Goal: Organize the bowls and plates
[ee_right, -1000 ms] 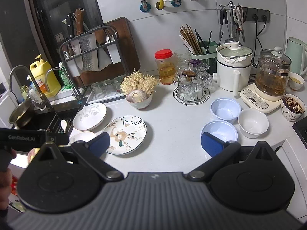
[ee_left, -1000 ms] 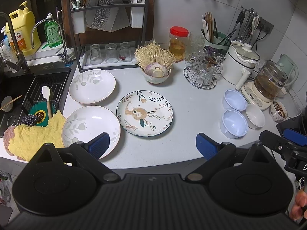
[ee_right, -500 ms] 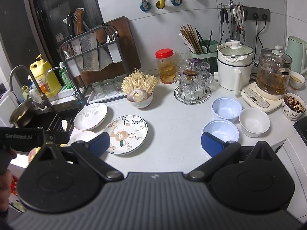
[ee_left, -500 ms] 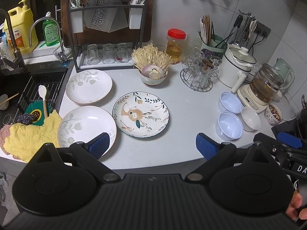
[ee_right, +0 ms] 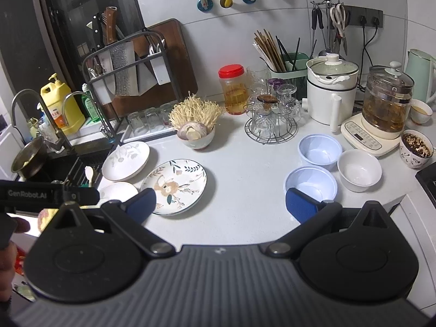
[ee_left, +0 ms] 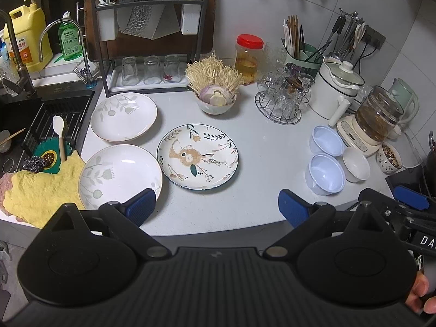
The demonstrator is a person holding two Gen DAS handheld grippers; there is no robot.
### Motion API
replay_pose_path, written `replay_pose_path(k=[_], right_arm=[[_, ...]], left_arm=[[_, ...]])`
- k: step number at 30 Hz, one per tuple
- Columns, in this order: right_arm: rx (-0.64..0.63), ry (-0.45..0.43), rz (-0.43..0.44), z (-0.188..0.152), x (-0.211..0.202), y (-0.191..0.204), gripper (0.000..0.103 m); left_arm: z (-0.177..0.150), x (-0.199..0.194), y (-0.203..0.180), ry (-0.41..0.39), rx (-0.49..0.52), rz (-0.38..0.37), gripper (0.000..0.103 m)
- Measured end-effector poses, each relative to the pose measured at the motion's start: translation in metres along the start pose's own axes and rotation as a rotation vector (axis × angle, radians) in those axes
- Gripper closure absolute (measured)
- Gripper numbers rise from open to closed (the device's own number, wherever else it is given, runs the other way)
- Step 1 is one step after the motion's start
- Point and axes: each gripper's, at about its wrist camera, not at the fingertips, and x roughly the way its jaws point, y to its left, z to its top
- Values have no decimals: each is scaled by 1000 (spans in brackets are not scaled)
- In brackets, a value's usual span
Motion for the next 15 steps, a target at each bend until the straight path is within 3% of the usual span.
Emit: replay_pose_path(k=[15], right_arm=[[-15,1,73,1,3,-14,0]], left_arm=[[-5,6,-13,-5,-43,30,5]])
